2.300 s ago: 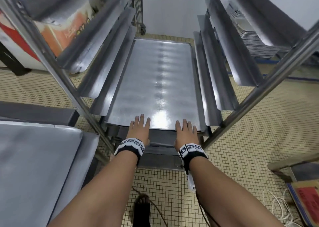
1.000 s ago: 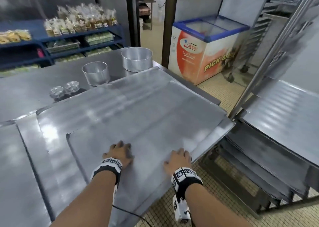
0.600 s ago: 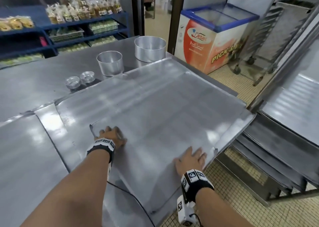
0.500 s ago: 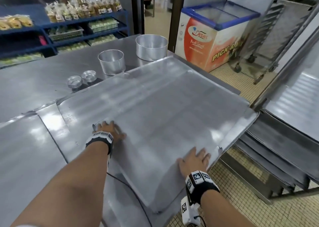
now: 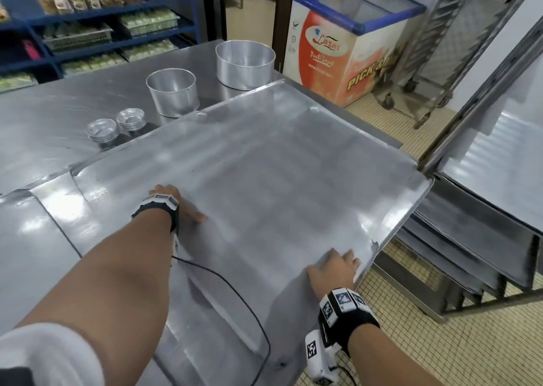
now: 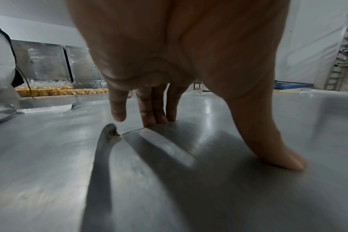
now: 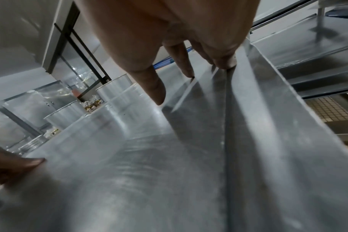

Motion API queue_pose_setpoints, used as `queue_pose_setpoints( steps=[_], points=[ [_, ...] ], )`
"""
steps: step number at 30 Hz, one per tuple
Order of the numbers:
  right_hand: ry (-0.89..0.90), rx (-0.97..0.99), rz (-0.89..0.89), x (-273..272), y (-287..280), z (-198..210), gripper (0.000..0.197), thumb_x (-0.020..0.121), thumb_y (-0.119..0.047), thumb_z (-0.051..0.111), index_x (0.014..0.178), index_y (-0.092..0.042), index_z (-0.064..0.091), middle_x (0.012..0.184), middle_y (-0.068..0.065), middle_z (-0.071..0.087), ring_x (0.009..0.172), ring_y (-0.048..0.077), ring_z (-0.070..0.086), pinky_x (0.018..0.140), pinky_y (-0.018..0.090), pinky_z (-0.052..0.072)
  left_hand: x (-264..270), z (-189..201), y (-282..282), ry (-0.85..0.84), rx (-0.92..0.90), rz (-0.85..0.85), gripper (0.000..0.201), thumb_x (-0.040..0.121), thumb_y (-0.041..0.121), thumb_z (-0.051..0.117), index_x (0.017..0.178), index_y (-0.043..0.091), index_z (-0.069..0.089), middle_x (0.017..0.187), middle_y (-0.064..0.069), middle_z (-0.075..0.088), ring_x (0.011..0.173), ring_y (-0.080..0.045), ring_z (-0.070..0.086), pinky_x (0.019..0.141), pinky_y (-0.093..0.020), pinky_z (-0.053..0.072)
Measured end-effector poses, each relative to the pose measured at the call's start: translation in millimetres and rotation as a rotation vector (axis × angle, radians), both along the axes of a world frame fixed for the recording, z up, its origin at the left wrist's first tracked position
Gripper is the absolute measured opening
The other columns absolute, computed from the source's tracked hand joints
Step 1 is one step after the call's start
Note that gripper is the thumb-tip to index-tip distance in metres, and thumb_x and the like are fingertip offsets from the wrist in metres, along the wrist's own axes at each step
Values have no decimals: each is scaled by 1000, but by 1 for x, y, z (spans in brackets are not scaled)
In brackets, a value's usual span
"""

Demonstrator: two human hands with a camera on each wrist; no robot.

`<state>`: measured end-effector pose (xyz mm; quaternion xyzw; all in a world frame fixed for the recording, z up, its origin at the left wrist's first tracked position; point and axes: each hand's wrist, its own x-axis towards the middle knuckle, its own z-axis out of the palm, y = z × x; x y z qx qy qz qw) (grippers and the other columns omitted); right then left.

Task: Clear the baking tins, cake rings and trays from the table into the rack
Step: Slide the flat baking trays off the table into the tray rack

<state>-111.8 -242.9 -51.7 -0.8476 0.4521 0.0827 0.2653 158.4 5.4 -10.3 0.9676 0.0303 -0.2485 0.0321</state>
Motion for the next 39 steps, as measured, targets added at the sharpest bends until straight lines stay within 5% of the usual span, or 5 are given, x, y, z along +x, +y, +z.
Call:
queue_pose_setpoints(
  steps=[9,14,27,30,39],
  points=[
    [-50,2,-70,2,0,4,74,81,-25,68,148,-16,37,158,14,19,148,37,9,115,52,32,13,-8,37,-26,-97,65,97,45,90,65,106,14,58,102,-14,67,85,-34,67,84,-44,57],
    [-69,22,-101,-1,-1,10,80,77,-31,71,148,-18,35,155,15,24,145,35,20,114,51,34,0,7,48,24,-62,-28,65,99,59,38,116,3,67,120,-21,64,106,-34,62,99,-39,45],
    [-51,231,-300,-37,-35,43,85,76,-25,73,145,-9,25,143,25,35,128,40,41,102,46,43,-140,75,64,-48,47,56,32,102,32,52,128,13,60,115,-13,62,110,-34,59,78,-29,38],
    [-1,238,-146,-61,-44,46,68,82,-25,68,139,-1,40,139,22,47,126,36,49,103,41,45,-178,75,73,-36,119,60,12,100,32,55,89,34,52,90,-4,60,97,-27,61,76,-29,44],
    [253,147,480,-128,-49,54,45,86,-34,56,130,-26,60,133,1,60,122,29,58,99,35,49,-299,59,86,-79,-58,301,5,94,20,65,89,21,65,82,-13,67,85,-31,70,61,-30,45]
  ],
)
